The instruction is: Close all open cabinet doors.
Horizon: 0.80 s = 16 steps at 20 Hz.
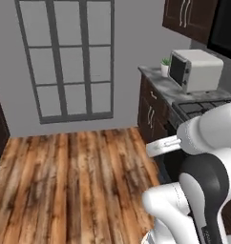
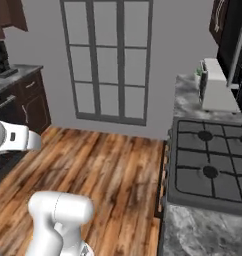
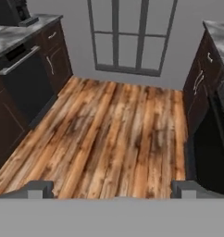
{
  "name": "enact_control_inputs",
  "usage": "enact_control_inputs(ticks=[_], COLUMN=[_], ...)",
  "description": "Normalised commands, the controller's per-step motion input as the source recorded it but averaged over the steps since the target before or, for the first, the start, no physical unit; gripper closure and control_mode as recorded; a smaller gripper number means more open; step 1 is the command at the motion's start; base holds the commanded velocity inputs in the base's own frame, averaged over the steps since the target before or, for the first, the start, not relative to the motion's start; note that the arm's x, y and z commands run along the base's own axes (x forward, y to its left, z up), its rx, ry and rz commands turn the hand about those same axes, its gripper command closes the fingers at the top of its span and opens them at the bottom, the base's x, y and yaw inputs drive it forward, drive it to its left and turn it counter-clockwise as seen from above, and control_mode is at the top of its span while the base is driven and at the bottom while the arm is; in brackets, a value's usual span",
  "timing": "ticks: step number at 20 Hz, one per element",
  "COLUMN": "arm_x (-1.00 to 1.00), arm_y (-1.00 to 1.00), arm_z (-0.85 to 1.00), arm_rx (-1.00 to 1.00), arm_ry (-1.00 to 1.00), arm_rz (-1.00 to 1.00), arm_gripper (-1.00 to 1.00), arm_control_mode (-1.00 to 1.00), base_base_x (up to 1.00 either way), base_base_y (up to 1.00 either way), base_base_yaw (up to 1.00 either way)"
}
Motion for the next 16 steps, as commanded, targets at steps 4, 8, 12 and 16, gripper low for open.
enact_control_inputs(ticks=[4,8,12,16], arm_x=[0.00,0.00,0.00,0.00], arm_y=[0.00,0.00,0.00,0.00], arm_z=[0.00,0.00,0.00,0.00], arm_rx=[0.00,0.00,0.00,0.00], arm_ry=[0.00,0.00,0.00,0.00], arm_rz=[0.00,0.00,0.00,0.00], arm_gripper=[-1.00,-1.00,-1.00,-1.00], arm_control_mode=[1.00,1.00,1.00,1.00], base_base_x=[0.37,0.43,0.65,0.73], base_base_y=[0.00,0.00,-0.01,-0.01], base_base_yaw=[0.70,0.67,0.51,0.43])
